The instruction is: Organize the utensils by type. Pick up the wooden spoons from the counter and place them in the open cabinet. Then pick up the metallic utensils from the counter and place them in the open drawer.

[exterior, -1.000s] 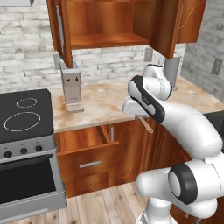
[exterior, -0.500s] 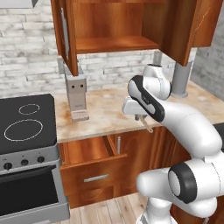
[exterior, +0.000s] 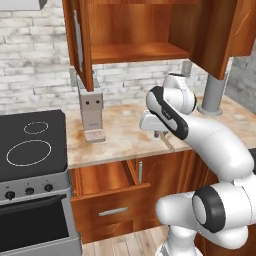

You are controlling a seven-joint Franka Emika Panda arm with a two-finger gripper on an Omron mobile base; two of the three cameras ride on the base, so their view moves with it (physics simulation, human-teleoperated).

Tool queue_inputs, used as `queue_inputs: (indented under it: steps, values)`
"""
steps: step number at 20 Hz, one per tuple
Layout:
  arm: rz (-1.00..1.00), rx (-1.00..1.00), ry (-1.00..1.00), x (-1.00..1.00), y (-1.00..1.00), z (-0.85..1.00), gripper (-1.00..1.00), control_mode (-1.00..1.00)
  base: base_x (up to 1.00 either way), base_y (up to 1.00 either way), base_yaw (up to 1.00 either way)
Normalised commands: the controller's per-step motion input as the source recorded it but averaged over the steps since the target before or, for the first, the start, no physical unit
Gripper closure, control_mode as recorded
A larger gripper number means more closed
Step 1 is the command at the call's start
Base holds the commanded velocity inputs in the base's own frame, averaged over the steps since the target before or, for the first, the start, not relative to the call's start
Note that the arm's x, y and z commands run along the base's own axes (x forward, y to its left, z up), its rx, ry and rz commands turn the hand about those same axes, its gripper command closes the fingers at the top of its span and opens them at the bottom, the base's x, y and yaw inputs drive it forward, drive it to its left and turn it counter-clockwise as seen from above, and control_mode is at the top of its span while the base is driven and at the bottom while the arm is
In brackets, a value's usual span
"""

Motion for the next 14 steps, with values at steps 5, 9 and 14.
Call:
queue_inputs:
  steps: [5, 9, 14]
  values:
    - [0.0, 0.0, 0.0, 0.0, 0.0, 0.0, 1.0, 1.0, 0.39, -0.15, 0.04]
    - [0.0, 0.0, 0.0, 0.0, 0.0, 0.0, 1.0, 1.0, 0.32, -0.14, 0.05]
    - [0.0, 0.0, 0.0, 0.0, 0.0, 0.0, 1.0, 1.0, 0.24, -0.13, 0.02]
